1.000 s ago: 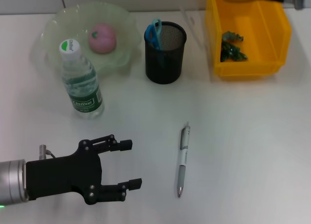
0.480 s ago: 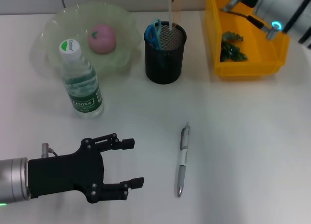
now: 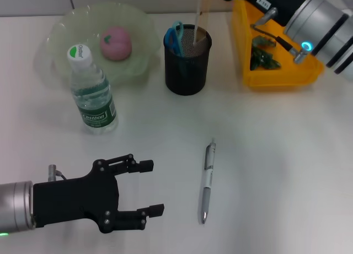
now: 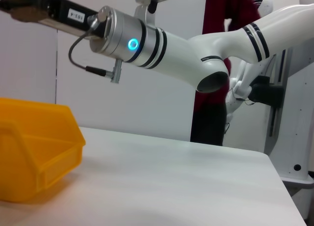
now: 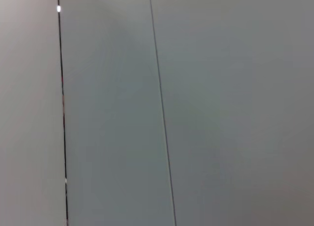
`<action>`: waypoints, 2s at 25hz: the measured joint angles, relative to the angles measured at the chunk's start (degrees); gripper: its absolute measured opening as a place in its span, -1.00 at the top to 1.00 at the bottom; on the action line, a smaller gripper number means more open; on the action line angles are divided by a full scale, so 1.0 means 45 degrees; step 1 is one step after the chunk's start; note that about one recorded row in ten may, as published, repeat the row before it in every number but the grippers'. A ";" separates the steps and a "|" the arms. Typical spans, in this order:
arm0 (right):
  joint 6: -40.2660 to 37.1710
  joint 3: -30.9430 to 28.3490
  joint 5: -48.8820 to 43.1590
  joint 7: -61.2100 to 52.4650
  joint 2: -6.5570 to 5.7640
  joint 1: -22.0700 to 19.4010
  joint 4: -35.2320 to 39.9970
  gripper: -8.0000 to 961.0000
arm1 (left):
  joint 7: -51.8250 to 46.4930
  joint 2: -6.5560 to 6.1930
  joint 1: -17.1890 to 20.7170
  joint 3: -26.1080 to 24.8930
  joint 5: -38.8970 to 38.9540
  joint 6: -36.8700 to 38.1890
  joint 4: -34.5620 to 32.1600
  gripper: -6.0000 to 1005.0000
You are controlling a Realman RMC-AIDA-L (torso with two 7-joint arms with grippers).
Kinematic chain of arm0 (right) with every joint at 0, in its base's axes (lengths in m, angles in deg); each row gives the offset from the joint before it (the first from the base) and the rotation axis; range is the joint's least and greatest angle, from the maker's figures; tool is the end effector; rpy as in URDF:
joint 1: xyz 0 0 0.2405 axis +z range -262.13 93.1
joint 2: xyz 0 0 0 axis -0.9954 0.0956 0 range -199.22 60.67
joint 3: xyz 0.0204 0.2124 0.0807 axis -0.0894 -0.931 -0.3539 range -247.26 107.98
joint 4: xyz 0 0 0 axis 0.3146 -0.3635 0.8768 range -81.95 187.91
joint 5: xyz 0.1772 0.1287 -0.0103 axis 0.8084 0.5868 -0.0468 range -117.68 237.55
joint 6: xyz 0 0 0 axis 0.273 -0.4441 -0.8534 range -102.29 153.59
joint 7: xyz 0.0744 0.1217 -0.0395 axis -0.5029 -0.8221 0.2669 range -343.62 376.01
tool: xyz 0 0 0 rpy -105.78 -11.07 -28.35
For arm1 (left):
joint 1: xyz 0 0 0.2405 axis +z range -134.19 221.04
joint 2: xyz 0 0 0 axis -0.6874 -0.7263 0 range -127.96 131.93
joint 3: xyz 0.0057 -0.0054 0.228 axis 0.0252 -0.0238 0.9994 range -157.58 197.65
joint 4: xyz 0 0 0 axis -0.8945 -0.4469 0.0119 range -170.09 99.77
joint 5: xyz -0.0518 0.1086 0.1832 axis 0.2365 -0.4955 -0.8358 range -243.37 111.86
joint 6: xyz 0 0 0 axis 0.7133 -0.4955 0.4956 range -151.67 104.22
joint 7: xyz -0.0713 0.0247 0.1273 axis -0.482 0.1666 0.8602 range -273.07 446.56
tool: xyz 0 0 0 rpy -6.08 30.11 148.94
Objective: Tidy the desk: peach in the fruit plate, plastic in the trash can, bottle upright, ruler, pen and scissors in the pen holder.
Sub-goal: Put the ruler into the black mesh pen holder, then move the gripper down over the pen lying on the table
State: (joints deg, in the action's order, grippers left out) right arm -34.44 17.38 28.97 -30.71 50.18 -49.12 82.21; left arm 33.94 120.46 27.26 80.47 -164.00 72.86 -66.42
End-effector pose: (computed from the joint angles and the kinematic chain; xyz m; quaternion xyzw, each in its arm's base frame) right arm 0.1435 0.3991 -0.0176 -0.8203 0.1363 0.4443 0.3333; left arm -0.2684 0.2313 -0.0295 -0.9497 -0.0865 -0.2928 0.0699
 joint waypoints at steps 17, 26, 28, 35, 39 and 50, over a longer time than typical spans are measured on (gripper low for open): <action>0.0438 0.0183 -0.0006 0.0843 0.0077 0.0904 -0.1689 0.19 | 0.0032 0.0000 0.0038 0.0068 -0.0003 -0.0020 -0.0007 -0.59; 0.0584 0.0198 -0.0036 -0.0270 0.0010 0.0604 -0.1322 -0.26 | 0.0035 0.0000 0.0084 -0.0008 -0.0001 -0.0018 -0.0007 -0.59; 0.0580 0.0222 -0.0081 -0.0504 -0.0002 0.0398 -0.1016 -0.32 | 0.0035 0.0000 0.0088 -0.0010 -0.0002 -0.0005 -0.0007 -0.59; 0.2021 0.0226 -0.4649 -0.6451 -0.0059 -0.2688 0.5603 -0.49 | 0.0036 -0.0025 0.0165 -0.0034 0.0017 0.0064 -0.0007 -0.59; 0.2568 0.0038 -1.1863 -1.3851 0.0000 -0.3709 1.0369 -0.57 | 0.0035 -0.0036 0.0186 -0.0034 0.0020 0.0075 -0.0007 -0.59; -0.6216 -0.2370 -2.3211 -2.5845 -0.0083 -0.0456 1.3137 -0.57 | 0.0035 -0.0024 0.0182 0.0030 0.0005 0.0008 0.0012 -0.59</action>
State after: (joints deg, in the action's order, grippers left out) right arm -62.41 6.71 -75.48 -147.01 49.80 -51.17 141.33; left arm 34.10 120.35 28.07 80.60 -163.98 72.90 -66.36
